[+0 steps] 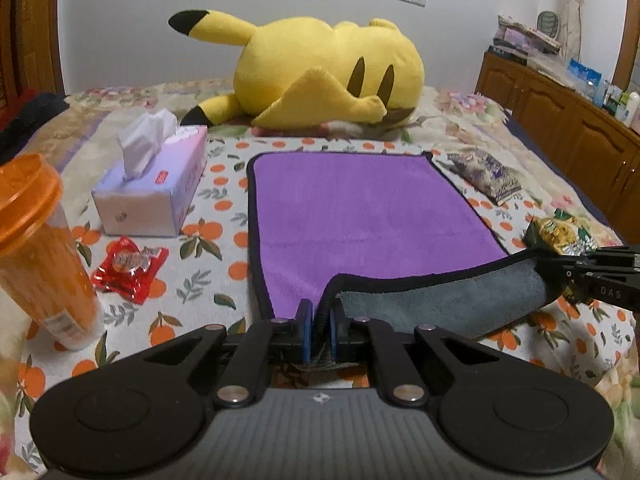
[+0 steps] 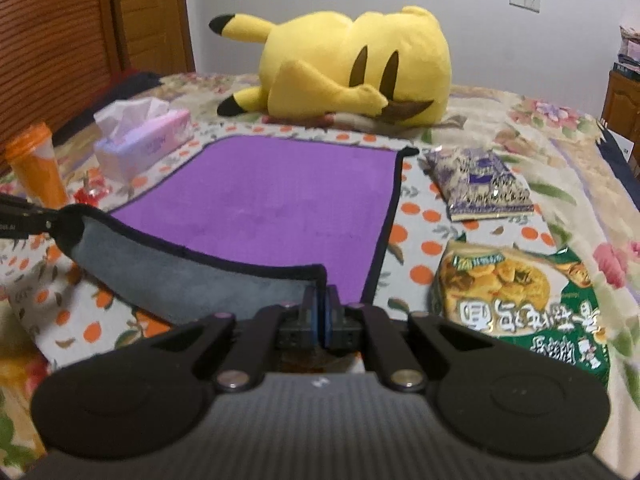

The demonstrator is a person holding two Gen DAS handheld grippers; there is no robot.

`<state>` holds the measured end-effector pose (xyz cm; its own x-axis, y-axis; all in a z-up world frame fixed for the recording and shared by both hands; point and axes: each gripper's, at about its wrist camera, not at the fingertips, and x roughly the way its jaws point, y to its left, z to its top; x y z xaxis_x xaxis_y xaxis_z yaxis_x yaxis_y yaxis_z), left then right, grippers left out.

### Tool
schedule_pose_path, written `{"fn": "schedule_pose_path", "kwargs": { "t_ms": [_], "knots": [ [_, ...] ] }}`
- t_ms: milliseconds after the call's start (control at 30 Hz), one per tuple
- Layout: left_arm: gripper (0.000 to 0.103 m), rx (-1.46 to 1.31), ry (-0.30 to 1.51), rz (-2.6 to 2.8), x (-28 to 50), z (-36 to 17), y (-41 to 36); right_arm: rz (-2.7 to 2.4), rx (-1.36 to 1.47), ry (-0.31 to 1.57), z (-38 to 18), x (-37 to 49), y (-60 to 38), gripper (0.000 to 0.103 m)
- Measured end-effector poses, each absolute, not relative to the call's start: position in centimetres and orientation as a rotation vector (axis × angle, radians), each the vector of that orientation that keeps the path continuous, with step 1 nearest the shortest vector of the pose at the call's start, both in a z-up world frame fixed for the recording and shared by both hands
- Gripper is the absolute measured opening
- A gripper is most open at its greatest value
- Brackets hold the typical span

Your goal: Fold towel

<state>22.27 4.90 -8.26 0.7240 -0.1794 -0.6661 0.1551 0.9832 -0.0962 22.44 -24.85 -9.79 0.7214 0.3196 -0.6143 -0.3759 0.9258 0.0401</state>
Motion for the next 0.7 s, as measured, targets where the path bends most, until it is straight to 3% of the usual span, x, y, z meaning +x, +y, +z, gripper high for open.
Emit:
{"fn": "schedule_pose_path", "kwargs": {
  "t_ms": [700],
  "knots": [
    [0.011,-0.013,0.678,-0.182,22.2,-6.4,4.5,0.368,-0.098,0.59,-9.0,22.4,-25.0,0.003]
  ]
}}
